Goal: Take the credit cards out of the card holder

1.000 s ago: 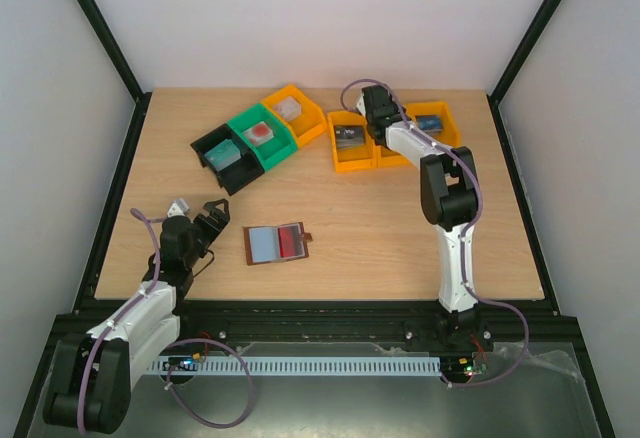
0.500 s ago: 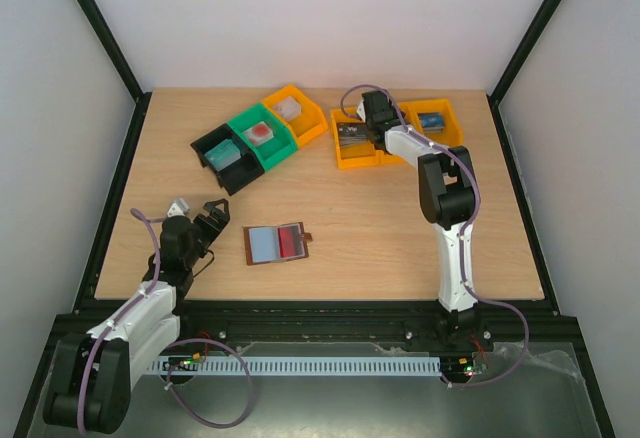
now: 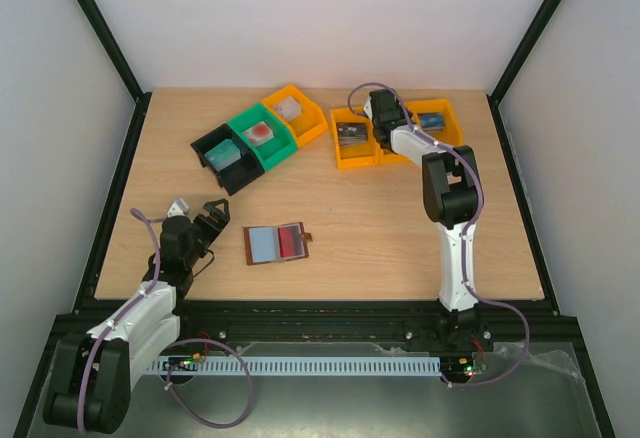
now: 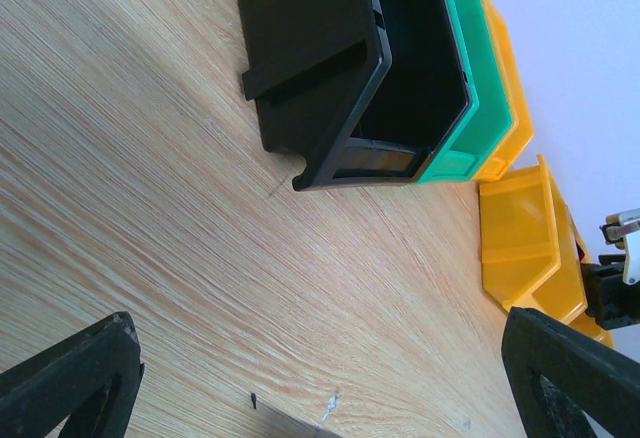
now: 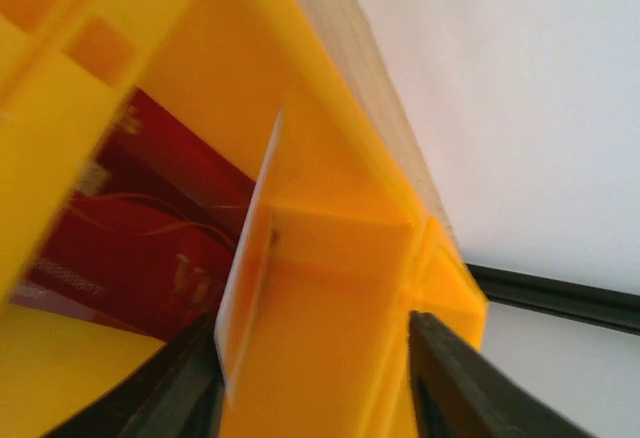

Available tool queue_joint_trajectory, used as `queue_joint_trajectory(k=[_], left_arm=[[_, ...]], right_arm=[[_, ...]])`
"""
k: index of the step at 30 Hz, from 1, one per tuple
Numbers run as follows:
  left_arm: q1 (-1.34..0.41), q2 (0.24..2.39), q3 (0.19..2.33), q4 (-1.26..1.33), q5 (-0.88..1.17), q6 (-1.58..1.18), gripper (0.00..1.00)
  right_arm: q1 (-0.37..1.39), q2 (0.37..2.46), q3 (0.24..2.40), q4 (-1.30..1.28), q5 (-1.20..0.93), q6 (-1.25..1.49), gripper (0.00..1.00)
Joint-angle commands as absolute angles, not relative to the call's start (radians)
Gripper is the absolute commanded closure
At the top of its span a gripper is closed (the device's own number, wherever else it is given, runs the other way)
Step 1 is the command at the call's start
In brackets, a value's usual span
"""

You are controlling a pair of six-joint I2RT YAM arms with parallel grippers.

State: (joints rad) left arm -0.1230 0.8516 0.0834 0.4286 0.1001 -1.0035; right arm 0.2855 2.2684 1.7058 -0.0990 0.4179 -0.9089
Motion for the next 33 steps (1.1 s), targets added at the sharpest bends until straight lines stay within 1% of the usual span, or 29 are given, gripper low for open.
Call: queue_joint_trajectory(k=[1, 3, 6, 11, 12, 15, 22, 28, 33], left_arm=[[-0.115, 0.849, 0.07, 0.459, 0.093, -1.001, 0.01], [-0.115, 0.848, 0.07, 0.46, 0.094, -0.999, 0.01], [-0.115, 0.847, 0.071, 0.462, 0.094, -0.999, 0.01], [-0.115, 0.847, 0.069, 0.465, 0.096, -0.998, 0.01], [-0.115, 0.848, 0.069, 0.465, 0.097, -0.997, 0.01], [-0.115, 0.847, 0.068, 0.466, 0.097, -0.997, 0.01], [-0.115, 0.845, 0.07, 0.466, 0.097, -0.995, 0.01], [-0.115, 0.844, 0.069, 0.468, 0.1, -0.993, 0.01], [-0.115, 0.844, 0.069, 0.467, 0.099, -0.992, 0.01]], right_arm=[[0.288, 2.266, 1.663, -0.169, 0.359, -0.9, 0.44], [0.283, 2.251, 1.665, -0.175, 0.344, -0.888, 0.35], [0.274, 2.228, 1.665, -0.181, 0.329, -0.876, 0.28], [0.257, 2.193, 1.646, -0.17, 0.316, -0.871, 0.23], [0.255, 2.185, 1.641, -0.166, 0.309, -0.869, 0.19], [0.249, 2.167, 1.636, -0.159, 0.274, -0.853, 0.0], [0.24, 2.164, 1.655, -0.133, 0.269, -0.815, 0.01], [0.23, 2.134, 1.678, -0.201, 0.121, -0.77, 0.01], [0.207, 2.186, 1.734, -0.145, 0.181, -0.717, 0.01]])
